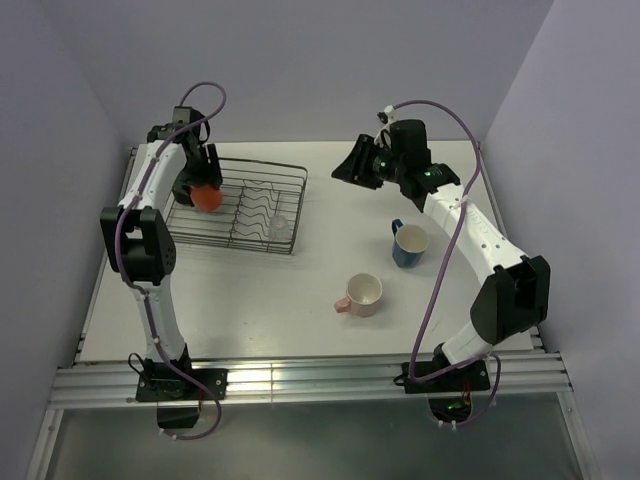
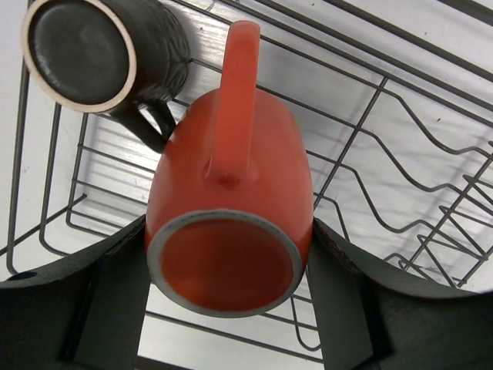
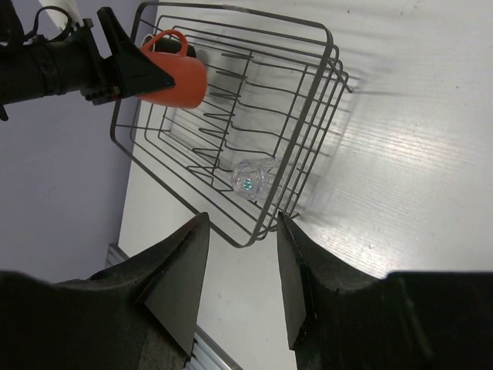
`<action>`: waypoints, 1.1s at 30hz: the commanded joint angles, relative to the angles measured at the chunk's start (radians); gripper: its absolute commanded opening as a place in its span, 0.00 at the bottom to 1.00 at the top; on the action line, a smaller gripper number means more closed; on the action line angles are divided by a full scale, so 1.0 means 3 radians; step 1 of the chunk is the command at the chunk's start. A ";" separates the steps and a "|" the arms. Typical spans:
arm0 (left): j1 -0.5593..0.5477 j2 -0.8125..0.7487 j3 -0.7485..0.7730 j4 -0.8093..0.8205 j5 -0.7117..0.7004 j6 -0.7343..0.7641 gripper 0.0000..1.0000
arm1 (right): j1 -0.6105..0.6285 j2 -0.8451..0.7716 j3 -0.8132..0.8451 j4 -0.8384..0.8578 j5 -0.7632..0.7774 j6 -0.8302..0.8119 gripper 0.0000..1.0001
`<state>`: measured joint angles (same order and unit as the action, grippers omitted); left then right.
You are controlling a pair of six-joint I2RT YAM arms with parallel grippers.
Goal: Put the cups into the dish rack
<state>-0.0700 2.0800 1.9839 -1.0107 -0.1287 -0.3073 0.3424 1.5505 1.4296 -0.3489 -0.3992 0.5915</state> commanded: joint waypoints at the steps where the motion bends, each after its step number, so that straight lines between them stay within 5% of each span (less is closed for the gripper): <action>1: -0.0033 0.0000 0.0234 0.0102 -0.0001 0.0063 0.00 | -0.0021 -0.0173 -0.0051 0.0053 0.0058 -0.0059 0.48; 18: -0.0058 0.0404 0.0489 0.0030 0.0081 -0.0034 0.01 | -0.0021 -0.0188 -0.0076 0.0002 0.0098 -0.0115 0.48; 22: -0.0058 0.0425 0.0484 0.0040 0.0076 -0.0055 0.20 | -0.0016 -0.0178 -0.0071 -0.0003 0.0104 -0.0115 0.48; 28: -0.0058 0.0445 0.0515 0.0030 0.0041 -0.0065 0.65 | -0.0016 -0.0162 -0.0036 -0.0034 0.0109 -0.0131 0.48; 33: -0.0063 0.0420 0.0510 0.0056 0.0025 -0.0075 0.77 | -0.0016 -0.0152 -0.0010 -0.0064 0.0124 -0.0151 0.48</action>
<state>-0.0837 2.2105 2.0823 -1.0264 -0.1112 -0.3210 0.3424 1.5398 1.4132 -0.3691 -0.3805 0.5705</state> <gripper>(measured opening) 0.778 0.483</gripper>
